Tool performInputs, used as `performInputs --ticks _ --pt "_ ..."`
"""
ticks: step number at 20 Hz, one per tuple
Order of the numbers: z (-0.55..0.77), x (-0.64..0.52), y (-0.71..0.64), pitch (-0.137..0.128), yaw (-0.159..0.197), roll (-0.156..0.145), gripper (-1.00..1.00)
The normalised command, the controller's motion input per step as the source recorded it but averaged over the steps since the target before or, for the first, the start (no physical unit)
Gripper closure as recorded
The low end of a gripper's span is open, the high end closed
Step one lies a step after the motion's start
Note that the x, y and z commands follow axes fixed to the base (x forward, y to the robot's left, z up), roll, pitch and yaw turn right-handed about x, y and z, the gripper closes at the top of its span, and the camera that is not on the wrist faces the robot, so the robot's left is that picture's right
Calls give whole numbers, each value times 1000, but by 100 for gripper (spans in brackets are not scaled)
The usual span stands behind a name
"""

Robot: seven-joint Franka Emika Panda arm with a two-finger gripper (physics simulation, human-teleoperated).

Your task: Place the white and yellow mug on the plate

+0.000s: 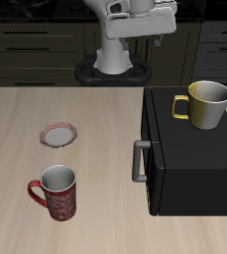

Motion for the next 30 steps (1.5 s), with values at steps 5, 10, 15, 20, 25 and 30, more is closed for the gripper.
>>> performInputs --ticks 5,10,15,20,25,30 --pt "306 251 229 -25 -29 -27 -100" --pt "234 280 484 -31 14 6 -100" --pt "167 243 270 -24 -7 -20 -100" --pt "141 422 402 -36 16 -25 -100" --pt "40 444 223 7 2 -2 -100" --pt "-47 368 191 29 4 -8 -100"
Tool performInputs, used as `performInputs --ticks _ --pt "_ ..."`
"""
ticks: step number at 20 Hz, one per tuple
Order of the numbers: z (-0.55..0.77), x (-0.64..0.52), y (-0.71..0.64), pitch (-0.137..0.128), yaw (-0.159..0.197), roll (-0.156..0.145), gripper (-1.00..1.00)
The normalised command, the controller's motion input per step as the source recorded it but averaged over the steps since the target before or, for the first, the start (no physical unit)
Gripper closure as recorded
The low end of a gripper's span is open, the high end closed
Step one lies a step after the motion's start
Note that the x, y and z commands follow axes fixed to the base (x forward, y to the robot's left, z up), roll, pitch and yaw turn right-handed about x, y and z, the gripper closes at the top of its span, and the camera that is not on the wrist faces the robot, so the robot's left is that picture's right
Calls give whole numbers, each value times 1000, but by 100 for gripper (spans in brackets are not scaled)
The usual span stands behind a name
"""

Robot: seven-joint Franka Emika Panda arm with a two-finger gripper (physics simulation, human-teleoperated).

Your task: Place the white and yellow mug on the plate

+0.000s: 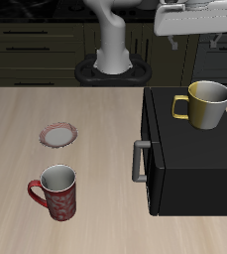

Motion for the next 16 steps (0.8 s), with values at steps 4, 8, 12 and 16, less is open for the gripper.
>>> performInputs --ticks 4,8,12,16 --pt "-3 343 224 5 -3 -13 -100" --pt "-67 261 166 11 24 -11 -100" --pt "-75 147 204 -11 44 8 -100" --pt "-90 186 267 -3 34 30 -100"
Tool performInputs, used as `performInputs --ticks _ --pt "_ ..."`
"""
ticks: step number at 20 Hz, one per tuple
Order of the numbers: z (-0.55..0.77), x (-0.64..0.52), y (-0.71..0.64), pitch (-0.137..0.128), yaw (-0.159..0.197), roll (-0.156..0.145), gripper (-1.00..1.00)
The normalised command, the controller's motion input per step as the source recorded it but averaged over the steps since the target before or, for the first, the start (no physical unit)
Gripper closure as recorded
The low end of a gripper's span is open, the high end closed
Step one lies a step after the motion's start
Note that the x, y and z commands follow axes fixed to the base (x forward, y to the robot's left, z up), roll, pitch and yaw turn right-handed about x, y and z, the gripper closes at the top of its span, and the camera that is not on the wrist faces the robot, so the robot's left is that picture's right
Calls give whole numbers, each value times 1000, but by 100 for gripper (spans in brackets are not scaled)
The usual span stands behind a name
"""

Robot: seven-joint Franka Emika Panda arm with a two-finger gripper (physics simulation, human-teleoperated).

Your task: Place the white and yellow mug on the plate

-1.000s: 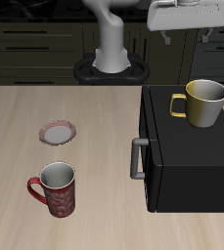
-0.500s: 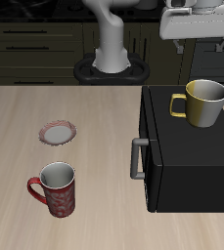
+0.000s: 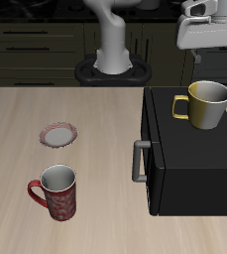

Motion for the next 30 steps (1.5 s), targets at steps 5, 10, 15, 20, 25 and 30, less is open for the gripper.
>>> performInputs --ticks 5,10,15,20,25,30 --pt "-37 132 92 -11 19 8 -100" --pt "-89 198 132 19 11 11 -100" --pt "-144 231 -62 8 15 -31 -100" --pt "-214 151 -49 48 -1 -10 -100" --pt "-264 -1 185 35 20 39 -100" --pt "-200 -78 150 43 2 36 -100"
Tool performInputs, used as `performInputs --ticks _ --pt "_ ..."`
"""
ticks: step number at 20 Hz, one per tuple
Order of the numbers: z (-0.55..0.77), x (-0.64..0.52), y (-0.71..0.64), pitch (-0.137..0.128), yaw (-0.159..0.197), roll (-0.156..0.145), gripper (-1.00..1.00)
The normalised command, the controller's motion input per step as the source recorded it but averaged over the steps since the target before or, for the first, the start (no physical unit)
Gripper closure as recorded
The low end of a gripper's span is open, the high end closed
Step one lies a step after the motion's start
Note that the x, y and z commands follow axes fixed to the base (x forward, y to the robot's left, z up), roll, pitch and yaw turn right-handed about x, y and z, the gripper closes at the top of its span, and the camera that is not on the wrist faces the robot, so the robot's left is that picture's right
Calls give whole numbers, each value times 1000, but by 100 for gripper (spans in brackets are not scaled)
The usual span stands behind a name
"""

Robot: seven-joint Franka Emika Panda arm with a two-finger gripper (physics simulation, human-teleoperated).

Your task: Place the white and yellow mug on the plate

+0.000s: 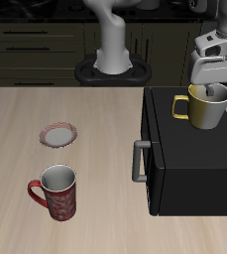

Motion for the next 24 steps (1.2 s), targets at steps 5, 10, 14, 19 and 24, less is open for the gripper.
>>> performInputs --ticks 5,10,14,19,24 --pt "-198 -19 -19 34 11 11 -100" --pt "-310 105 -130 47 23 -5 100" --pt "-262 30 -35 44 3 21 100" --pt "-59 -90 -20 17 -6 13 100" --pt "108 -85 -195 -21 0 -11 100"
